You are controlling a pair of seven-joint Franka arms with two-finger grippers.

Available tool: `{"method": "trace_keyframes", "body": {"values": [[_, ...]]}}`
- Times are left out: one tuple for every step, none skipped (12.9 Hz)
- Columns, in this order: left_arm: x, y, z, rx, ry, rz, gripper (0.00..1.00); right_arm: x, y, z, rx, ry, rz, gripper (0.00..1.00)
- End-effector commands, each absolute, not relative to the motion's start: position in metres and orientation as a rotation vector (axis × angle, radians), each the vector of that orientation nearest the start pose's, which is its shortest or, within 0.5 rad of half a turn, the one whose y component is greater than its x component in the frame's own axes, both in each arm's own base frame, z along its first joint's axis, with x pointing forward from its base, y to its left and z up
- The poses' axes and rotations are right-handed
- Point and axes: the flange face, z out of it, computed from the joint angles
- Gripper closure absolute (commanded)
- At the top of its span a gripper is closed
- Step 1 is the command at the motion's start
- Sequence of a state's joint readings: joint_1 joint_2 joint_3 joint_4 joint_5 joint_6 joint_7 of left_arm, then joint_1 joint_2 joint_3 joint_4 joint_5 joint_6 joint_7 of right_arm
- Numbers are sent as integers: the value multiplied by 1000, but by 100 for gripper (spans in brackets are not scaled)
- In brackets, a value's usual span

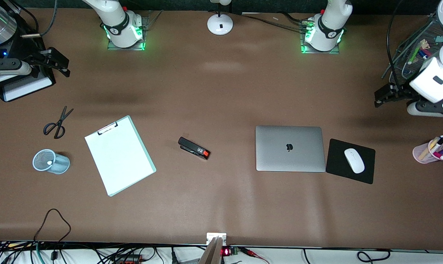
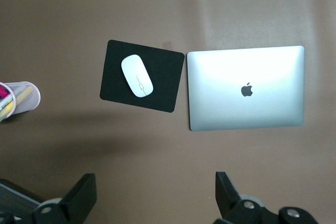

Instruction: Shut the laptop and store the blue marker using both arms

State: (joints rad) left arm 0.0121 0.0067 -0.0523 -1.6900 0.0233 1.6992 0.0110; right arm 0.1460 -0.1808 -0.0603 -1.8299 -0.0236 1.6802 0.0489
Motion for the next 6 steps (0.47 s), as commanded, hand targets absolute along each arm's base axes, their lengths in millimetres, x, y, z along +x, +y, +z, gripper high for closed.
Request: {"method": "trace_keyframes", "body": {"values": [[553,-31,579,-3124,163,-19,0,513,39,615,-3146,-59,-78,0],[550,-43,582,-3115,225,19,0,514,38,614,-3146,-56,-75,0],[554,-48,588,-3115,237,0,0,516,38,614,-3147,-54,-75,0],[558,-49,585,-3115,244,9,0,519,39,612,-3146,-58,-66,0],[558,-47,585,-3115,244,7,0,519,40,611,-3147,-61,-61,0],[558,-48,585,-3115,247,9,0,519,41,611,-3147,-63,-58,0]]}}
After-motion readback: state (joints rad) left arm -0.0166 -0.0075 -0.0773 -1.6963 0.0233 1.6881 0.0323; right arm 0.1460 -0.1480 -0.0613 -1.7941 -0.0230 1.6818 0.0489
